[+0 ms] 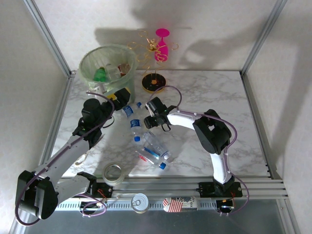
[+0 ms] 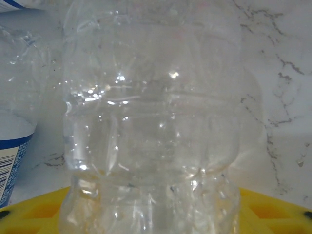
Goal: Put the plastic bottles in the bin
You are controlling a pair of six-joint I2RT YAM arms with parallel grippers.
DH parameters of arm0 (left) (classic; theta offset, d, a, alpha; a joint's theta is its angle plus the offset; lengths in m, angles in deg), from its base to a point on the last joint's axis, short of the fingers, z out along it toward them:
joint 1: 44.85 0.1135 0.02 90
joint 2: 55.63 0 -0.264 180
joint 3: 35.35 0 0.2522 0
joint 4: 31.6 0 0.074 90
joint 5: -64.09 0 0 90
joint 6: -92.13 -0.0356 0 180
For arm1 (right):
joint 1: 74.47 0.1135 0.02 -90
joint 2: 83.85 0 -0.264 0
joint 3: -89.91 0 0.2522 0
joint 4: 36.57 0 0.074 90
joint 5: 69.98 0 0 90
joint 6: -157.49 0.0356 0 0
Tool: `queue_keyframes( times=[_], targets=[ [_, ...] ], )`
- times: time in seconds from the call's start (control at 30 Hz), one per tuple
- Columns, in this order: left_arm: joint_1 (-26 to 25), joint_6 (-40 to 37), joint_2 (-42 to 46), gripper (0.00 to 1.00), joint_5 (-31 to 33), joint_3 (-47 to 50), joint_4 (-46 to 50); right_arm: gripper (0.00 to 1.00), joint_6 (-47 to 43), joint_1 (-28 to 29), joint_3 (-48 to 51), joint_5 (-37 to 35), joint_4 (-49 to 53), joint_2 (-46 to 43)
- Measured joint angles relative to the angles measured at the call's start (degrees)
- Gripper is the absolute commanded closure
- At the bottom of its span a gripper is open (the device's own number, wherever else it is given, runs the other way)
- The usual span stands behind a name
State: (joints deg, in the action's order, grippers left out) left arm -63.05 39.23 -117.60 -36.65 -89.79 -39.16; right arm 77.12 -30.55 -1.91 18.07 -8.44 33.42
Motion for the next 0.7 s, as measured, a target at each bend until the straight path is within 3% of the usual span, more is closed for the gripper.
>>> queue_keyframes(
  times=[0.27, 0.7],
  targets=[
    [-0.4, 1.4, -0.6, 0.0, 0.0, 0.0, -1.6, 0.52, -0.3, 0.0, 3.3, -0.6, -2.4, -3.7],
    [-6.9, 4.5, -0.8, 0.0, 1.1, 1.0, -7.5, 0.52, -1.1, 0.0, 18.8, 2.0, -19.4, -27.1]
  ],
)
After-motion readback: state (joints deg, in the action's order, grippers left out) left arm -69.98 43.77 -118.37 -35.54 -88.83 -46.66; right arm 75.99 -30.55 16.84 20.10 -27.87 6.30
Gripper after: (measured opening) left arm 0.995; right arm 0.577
